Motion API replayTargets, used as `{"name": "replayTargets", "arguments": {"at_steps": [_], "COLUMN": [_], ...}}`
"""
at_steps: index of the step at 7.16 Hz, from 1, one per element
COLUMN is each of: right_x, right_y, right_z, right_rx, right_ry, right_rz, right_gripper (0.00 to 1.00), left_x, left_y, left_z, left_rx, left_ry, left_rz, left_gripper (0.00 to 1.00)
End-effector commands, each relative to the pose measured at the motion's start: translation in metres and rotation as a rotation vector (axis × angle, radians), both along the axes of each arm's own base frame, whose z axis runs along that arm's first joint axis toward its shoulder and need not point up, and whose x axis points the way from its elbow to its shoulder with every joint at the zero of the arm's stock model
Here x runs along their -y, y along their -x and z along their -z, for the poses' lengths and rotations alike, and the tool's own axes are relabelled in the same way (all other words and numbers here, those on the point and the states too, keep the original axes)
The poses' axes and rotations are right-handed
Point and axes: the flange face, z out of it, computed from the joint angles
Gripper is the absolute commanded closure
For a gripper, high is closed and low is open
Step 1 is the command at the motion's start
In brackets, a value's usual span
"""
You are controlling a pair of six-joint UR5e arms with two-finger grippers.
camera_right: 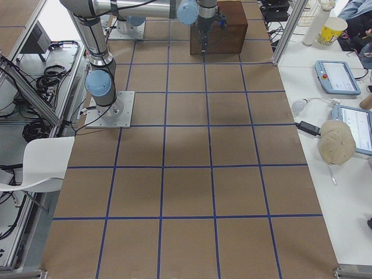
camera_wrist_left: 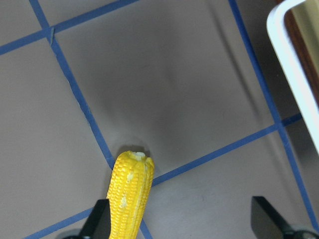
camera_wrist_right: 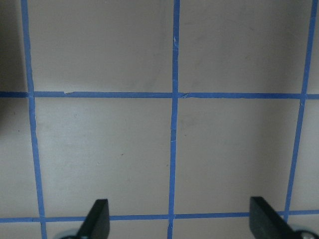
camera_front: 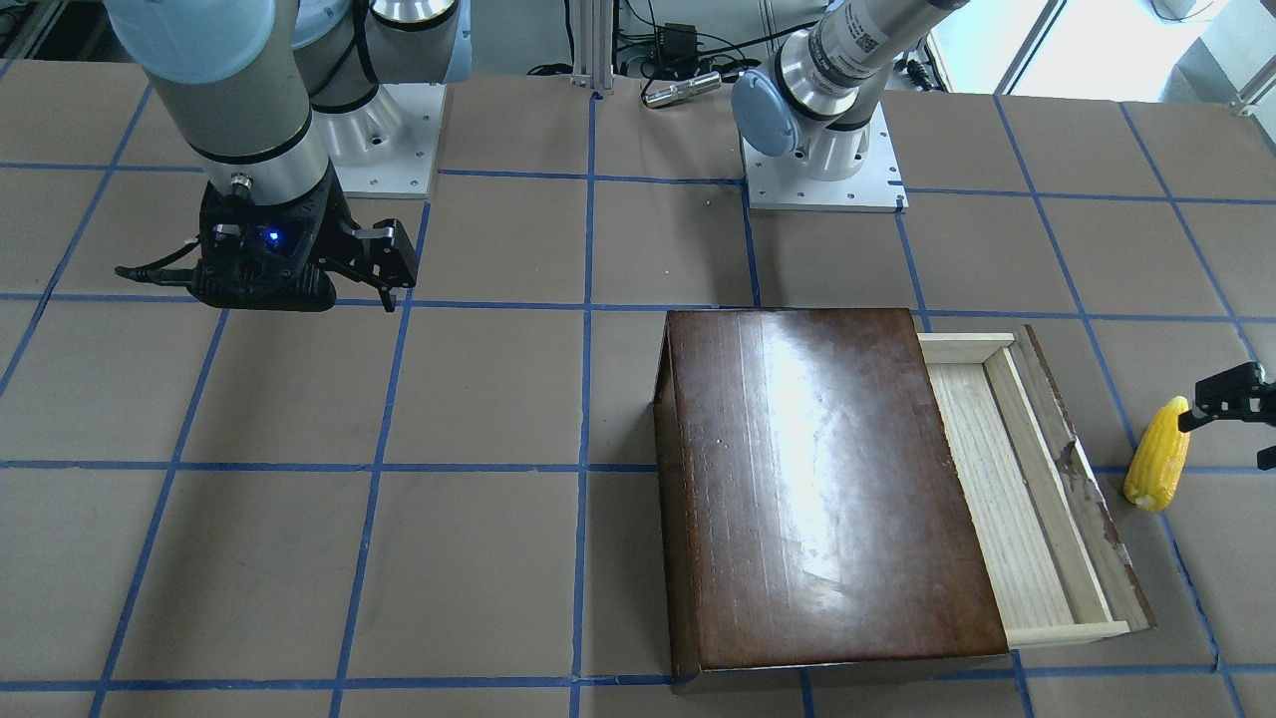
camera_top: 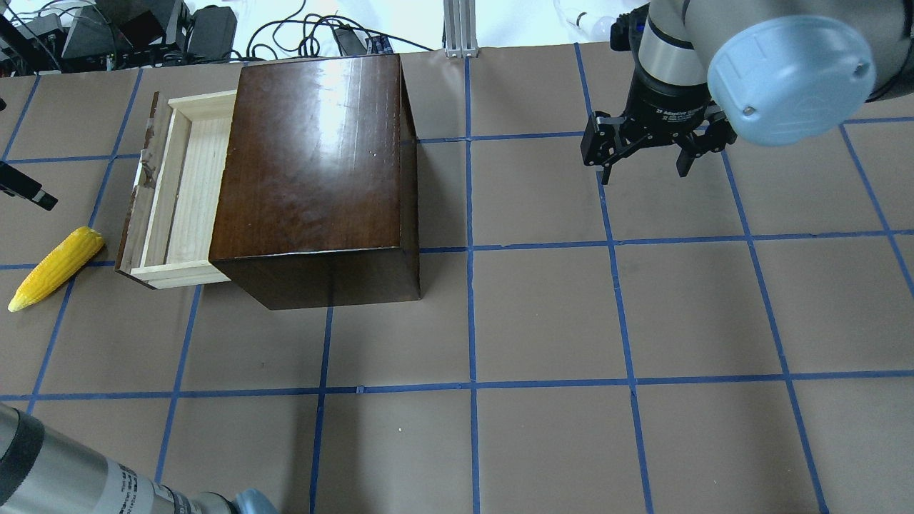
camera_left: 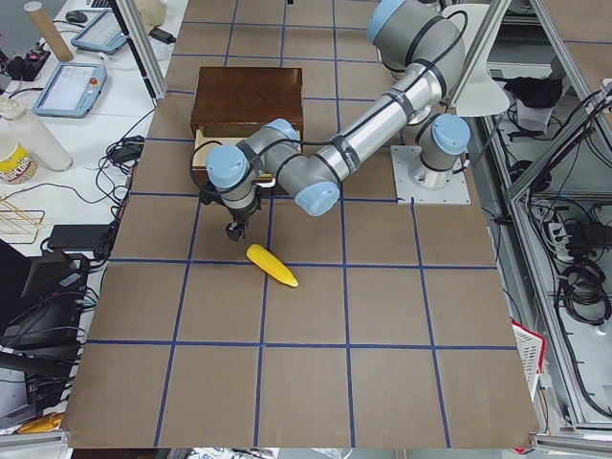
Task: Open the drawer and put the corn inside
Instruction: 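Lower the left gripper and grasp the yellow corn cob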
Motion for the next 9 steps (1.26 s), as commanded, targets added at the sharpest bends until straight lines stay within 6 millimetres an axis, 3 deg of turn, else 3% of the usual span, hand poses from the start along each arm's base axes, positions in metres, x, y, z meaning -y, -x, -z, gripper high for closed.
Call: {"name": "replayTargets", "arguments": {"at_steps": [1, 2, 4, 9], "right_x": [0.0, 0.0, 0.0, 0.0], "right_y": [0.0, 0.0, 0.0, 0.0], "right_z": [0.001, 0.0, 0.0, 0.0], "right_rx": [0.001, 0.001, 0.001, 0.001], "right_ry": [-0.001, -0.001, -0.001, -0.001], "right_rz": [0.0, 0.0, 0.0, 0.0], "right_gripper": [0.0, 0.0, 0.0, 0.0], "left_x": [-0.006, -0.015, -0.028, -0.029], "left_y": [-0.008, -0.01, -0.002, -0.004], "left_z": [0.045, 0.06, 0.083, 0.108], "left_rx": [0.042, 0.136, 0.152, 0.141], "left_ry": [0.029, -0.002, -0.001, -0.018], "left_rz": [0.101, 0.122, 0.162, 0.222], "left_gripper": [0.0, 0.0, 0.0, 0.0]}}
